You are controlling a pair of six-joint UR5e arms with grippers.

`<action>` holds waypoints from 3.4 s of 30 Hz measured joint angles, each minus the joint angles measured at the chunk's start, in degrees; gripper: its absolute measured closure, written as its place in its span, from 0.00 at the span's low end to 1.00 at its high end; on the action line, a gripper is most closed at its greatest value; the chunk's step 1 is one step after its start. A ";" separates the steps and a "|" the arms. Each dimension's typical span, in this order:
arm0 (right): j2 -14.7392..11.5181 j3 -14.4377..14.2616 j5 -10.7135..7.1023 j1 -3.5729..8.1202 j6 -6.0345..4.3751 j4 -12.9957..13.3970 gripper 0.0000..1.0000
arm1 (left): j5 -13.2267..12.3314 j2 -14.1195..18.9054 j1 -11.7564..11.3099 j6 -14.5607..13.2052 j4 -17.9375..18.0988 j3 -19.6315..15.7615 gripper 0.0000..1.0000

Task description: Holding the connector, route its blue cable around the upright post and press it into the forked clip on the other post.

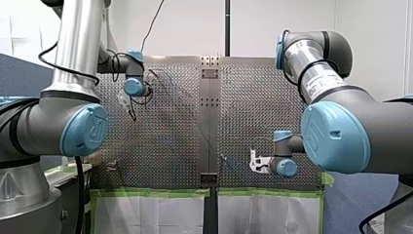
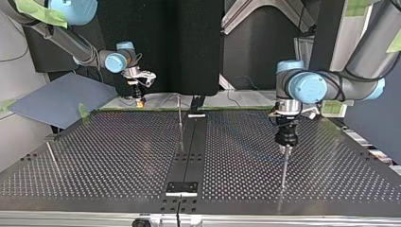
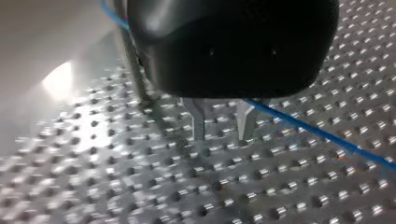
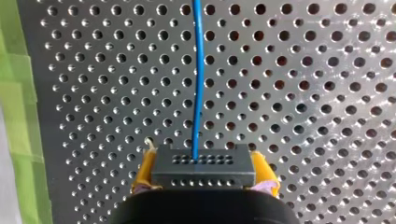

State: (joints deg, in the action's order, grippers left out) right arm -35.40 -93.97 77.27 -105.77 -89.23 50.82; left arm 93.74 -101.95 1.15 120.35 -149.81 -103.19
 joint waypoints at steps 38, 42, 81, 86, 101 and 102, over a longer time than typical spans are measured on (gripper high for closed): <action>0.25 0.01 0.00 -0.28 -0.01 0.27 0.91 | 5.21 -2.75 0.01 -2.81 -5.80 6.25 0.75; 0.27 0.02 0.00 -0.34 -0.08 0.49 0.91 | 6.30 -4.44 0.36 -4.81 -7.81 8.24 0.75; 1.75 0.04 0.00 -0.71 -0.09 1.39 0.91 | 11.04 -0.89 2.33 -7.53 -23.00 10.14 0.00; 1.76 0.04 0.00 -0.46 -0.22 1.39 0.91 | 10.47 -0.86 2.03 -5.30 -23.88 10.14 0.00; 1.78 0.05 0.00 -0.18 -0.37 1.40 0.91 | 4.60 -0.71 0.50 2.51 -23.01 8.49 0.00; 1.77 0.05 0.00 -0.18 -0.36 1.40 0.91 | 4.43 -0.55 0.31 3.16 -22.97 8.23 0.00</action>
State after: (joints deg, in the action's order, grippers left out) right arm -33.63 -93.92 77.27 -105.94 -89.59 52.22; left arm 98.17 -102.51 1.47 123.51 -172.78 -94.95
